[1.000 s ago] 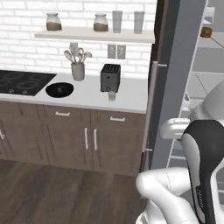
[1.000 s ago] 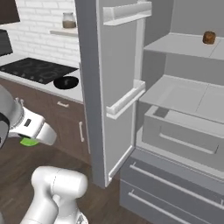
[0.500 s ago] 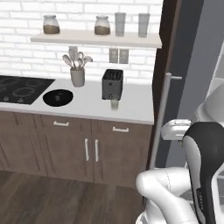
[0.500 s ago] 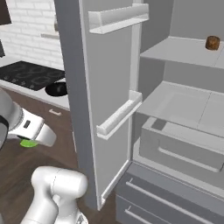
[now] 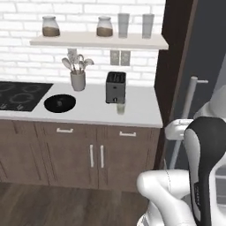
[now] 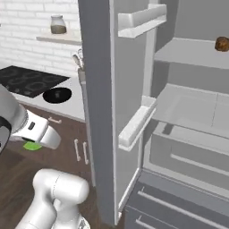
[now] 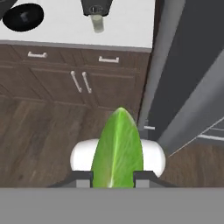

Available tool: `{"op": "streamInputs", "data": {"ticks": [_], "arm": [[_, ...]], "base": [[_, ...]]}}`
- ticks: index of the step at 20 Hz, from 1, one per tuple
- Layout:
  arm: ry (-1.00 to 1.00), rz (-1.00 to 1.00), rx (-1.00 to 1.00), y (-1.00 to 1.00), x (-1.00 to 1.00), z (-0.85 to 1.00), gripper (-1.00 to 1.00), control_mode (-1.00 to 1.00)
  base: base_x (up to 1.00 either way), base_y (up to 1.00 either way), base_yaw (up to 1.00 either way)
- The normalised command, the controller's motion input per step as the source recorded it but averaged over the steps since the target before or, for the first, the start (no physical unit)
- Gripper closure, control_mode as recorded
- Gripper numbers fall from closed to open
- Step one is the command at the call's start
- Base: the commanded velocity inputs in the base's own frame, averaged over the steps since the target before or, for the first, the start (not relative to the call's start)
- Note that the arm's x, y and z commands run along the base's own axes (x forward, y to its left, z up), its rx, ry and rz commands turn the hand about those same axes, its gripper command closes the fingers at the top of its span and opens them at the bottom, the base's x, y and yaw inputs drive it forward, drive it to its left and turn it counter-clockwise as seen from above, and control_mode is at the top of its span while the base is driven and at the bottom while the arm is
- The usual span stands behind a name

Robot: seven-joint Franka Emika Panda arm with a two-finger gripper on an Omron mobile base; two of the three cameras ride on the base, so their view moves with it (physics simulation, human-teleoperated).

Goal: Grab a lemon wedge from the fridge and one ice cube from the ice bowl, and put them in the glass of lemonade.

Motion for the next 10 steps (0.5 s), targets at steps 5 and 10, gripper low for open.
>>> {"op": "streamInputs", "data": {"ticks": [5,10], "arm": [[0.0,0.0,0.0,0.0,0.0,0.0,1.0,1.0],[0.0,0.0,0.0,0.0,0.0,0.0,1.0,1.0]], "base": [[0.8,0.87,-0.42],[0.68,0.56,-0.6]]}}
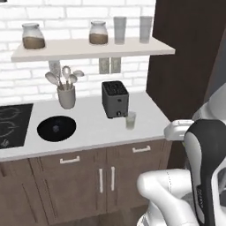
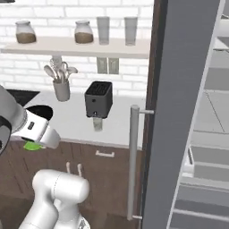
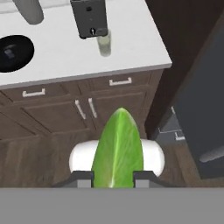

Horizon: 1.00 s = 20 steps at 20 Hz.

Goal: Grab a lemon wedge from the fridge and one ice cube from the ice bowl, and put them in the glass of lemonade.

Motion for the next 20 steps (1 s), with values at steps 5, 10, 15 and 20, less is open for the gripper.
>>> {"op": "streamInputs", "data": {"ticks": [5,10,15,20], "arm": [[0.0,0.0,0.0,0.0,0.0,0.0,1.0,1.0],[0.0,0.0,0.0,0.0,0.0,0.0,1.0,1.0],[0.0,0.0,0.0,0.0,0.0,0.0,1.0,1.0],[0.0,0.0,0.0,0.0,0.0,0.0,1.0,1.0]], "base": [[0.14,0.29,-0.63],[-0.14,0.55,-0.36],[0.5,0.89,-0.06],[0.7,0.15,-0.1]]}}
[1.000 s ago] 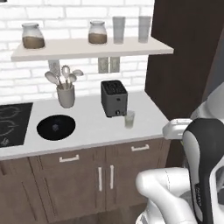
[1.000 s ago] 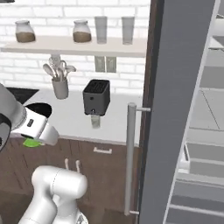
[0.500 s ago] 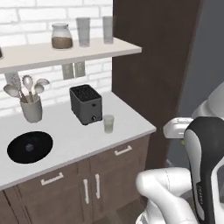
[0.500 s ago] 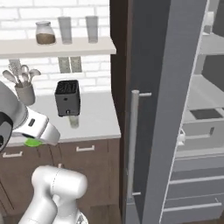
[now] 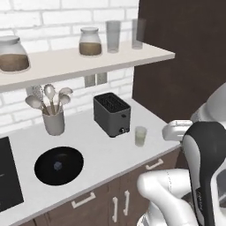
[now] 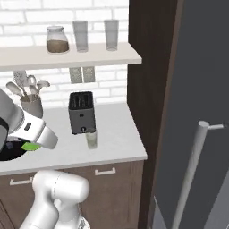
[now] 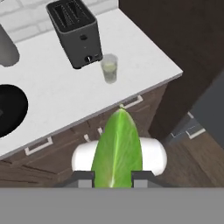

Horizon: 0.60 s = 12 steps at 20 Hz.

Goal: Grab a lemon wedge from the fridge and one ice cube from the ice bowl, and put them in the glass of lemonade.

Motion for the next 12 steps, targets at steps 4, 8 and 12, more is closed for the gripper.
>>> {"op": "streamInputs", "data": {"ticks": [4,8,12], "arm": [[0.0,0.0,0.0,0.0,0.0,0.0,1.0,1.0],[0.0,0.0,0.0,0.0,0.0,0.0,1.0,1.0],[0.0,0.0,0.0,0.0,0.0,0.0,1.0,1.0]], "base": [[0.78,-0.07,-0.1],[0.87,-0.01,-0.09],[0.05,0.0,-0.02]]}}
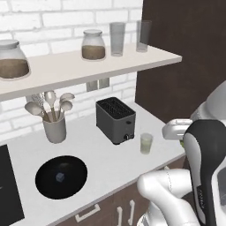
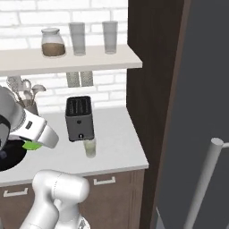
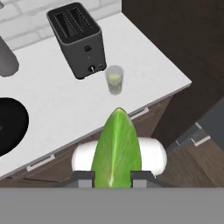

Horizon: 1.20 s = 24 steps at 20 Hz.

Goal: Grab a lemon wedge from the fridge and one ice cube from the ice bowl, and put them in the glass of lemonade.

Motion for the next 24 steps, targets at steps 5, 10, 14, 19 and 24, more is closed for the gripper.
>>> {"op": "streamInputs", "data": {"ticks": [5,10,14,19,24], "arm": [[0.0,0.0,0.0,0.0,0.0,0.0,1.0,1.0],[0.06,-0.04,0.0,0.0,0.3,-0.07,1.0,-1.0],[0.09,-0.05,0.05,-0.13,0.69,-0.3,1.0,-1.0],[0.02,-0.03,0.03,-0.09,0.85,-0.56,1.0,-1.0],[0.0,0.0,0.0,0.0,0.91,-0.47,1.0,-1.0]], "base": [[0.0,0.0,0.0],[0.0,0.0,0.0],[0.0,0.0,0.0],[0.0,0.0,0.0],[0.0,0.0,0.0]]}}
